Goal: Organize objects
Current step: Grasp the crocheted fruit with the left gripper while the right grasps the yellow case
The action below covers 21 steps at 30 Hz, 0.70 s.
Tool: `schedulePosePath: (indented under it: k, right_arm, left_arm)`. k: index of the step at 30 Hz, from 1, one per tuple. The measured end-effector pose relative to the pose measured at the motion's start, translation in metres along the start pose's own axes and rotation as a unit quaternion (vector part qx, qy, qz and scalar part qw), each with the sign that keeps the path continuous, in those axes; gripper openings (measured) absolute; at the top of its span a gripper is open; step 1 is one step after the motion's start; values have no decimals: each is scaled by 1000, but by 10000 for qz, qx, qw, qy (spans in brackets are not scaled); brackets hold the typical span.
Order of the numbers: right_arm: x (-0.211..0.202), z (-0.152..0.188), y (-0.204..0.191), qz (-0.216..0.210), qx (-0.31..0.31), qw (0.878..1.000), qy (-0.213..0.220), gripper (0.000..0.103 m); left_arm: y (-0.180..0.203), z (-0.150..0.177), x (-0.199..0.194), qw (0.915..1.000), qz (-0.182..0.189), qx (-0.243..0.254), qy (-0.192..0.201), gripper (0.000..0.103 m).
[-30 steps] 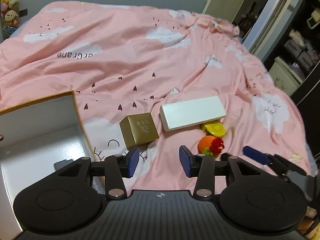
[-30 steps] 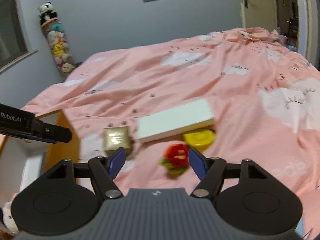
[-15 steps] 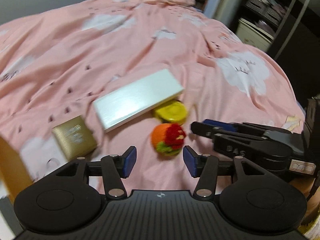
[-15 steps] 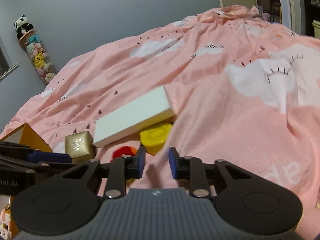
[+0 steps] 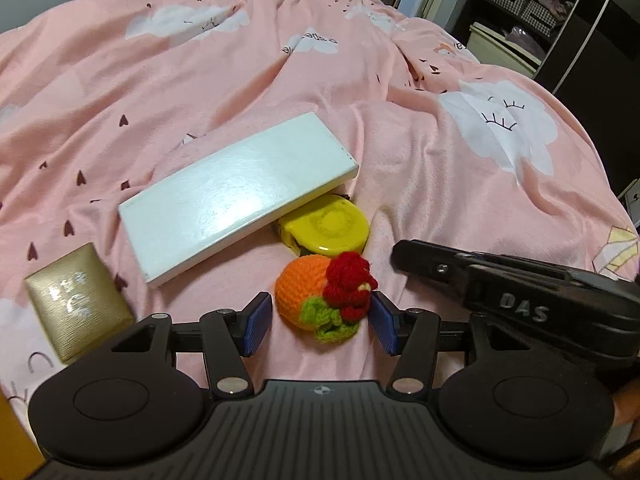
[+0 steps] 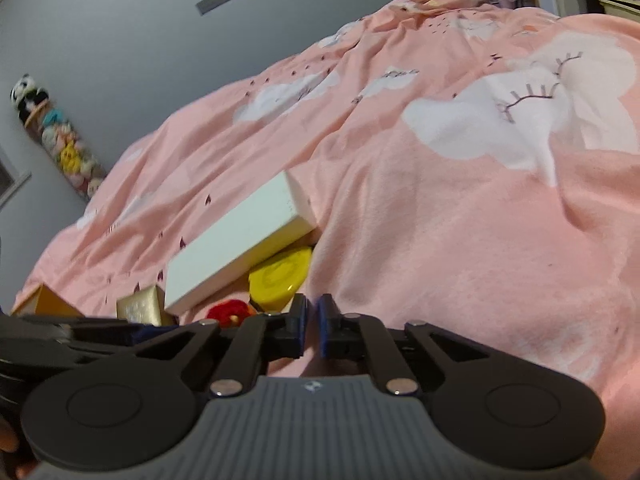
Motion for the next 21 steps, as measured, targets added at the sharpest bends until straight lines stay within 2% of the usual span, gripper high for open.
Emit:
schedulePosePath:
  k: [4,6,11,13,14,15,19,21]
  right_arm:
    - [-3,0,-3,-32,-79,9999,118,8]
    - [-3,0,-6,-53,-216,9996,186,12]
    - [-2,-2,-22,-134,-771,9961,400,15]
    - [1,-3,-30,-197,-992,9939,451,24]
    - [4,-3,-35,-196,-1130,9924,456,33]
    - [9,-3,-39,-164,-1270,9908,431,37]
    - [33,-2,-50,71,-1654,9859,235,45]
    - [44,-3,-52,182,-1762,9840,178,58]
  left_arm:
    - [-4,2,4,9999,89,-54,33,58]
    - [-4,3,1,9999,86,-34,72,57]
    - [-12,2,-24,9994,-55,-161,314,56]
    - [-18,1,-37,9986,-153,-221,459,56]
    - [-21,1,-43,9980,-241,-257,515,56]
    - [-23,0,-48,9974,-327,-288,571,56]
    - [-30,2,-63,9952,-539,-390,722,56]
    - [-30,6,-67,9946,-554,-389,789,56]
Point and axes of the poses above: each gripper's, at about its wrist camera, not at the fingertips, and x roughly the way its jaws point, y to its right, z to its underside, the point moved 1 cm from there along x, roughly the way its jaws point, and after that the axes turned 4 degrees about y, right-handed, at the moved point
